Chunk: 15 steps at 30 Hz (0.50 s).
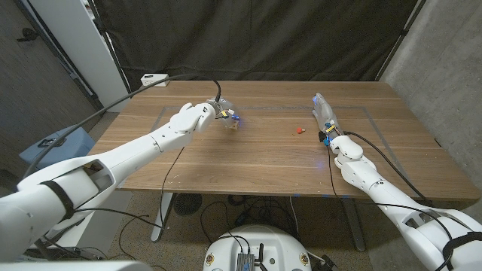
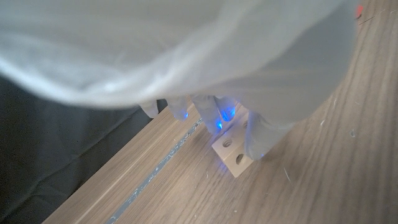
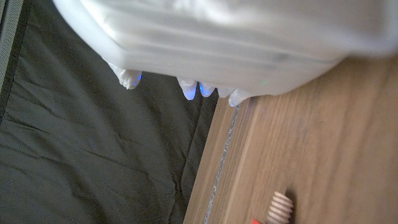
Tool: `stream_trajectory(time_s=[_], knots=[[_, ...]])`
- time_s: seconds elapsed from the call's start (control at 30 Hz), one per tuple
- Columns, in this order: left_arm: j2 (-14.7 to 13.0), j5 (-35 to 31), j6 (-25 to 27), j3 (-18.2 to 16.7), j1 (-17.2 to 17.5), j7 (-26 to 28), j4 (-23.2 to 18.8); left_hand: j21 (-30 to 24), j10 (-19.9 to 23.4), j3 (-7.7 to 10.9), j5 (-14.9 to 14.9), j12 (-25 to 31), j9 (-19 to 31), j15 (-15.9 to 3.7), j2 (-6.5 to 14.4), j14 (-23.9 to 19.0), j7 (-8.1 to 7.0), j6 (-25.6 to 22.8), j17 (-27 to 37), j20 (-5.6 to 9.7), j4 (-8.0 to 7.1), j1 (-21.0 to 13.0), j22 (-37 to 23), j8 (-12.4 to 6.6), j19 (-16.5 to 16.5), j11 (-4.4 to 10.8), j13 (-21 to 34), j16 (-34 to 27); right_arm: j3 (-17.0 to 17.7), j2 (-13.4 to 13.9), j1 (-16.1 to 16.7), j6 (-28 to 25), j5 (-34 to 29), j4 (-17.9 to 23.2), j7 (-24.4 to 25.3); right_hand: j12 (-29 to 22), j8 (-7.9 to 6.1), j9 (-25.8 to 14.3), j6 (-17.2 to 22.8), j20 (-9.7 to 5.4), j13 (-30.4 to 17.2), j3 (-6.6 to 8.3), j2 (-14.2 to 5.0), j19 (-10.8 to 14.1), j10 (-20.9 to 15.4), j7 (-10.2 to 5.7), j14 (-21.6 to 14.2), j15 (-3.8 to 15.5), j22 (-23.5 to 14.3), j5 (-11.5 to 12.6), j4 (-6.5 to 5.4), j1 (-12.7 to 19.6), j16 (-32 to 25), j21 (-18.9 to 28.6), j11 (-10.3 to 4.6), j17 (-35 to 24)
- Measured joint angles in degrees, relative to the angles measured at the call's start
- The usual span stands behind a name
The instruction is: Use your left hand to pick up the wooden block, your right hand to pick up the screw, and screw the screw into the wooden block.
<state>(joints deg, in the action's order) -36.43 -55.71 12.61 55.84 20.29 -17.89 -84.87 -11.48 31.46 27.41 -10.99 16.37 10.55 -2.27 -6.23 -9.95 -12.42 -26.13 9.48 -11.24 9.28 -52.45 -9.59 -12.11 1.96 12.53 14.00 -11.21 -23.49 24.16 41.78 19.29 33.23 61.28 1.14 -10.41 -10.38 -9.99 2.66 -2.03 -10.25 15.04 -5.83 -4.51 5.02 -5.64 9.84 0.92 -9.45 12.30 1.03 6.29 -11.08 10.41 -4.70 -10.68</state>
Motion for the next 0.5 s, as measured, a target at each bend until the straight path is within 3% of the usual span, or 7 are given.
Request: stream_trajectory(time_s=[0.5], knots=[[0.31,0.45,-0.41,0.52,-0.19,0.87,0.44,0.35,3.96,-0.74,0.0,0.84,-0.01,0.18,0.04,-3.05,0.22,-4.0,0.28,0.26,-0.2,-1.71,-0.01,-0.44,-1.29,-0.03,0.79,0.0,0.12,0.02,0.29,0.0,0.04,-0.07,0.24,0.0,-0.23,0.0,0.32,0.0,0.0,0.24,0.0,0.0,0.0,-0.31,0.0,0.0,0.0,0.0,0.24,0.0,0.0,0.0,0.0,0.0]])
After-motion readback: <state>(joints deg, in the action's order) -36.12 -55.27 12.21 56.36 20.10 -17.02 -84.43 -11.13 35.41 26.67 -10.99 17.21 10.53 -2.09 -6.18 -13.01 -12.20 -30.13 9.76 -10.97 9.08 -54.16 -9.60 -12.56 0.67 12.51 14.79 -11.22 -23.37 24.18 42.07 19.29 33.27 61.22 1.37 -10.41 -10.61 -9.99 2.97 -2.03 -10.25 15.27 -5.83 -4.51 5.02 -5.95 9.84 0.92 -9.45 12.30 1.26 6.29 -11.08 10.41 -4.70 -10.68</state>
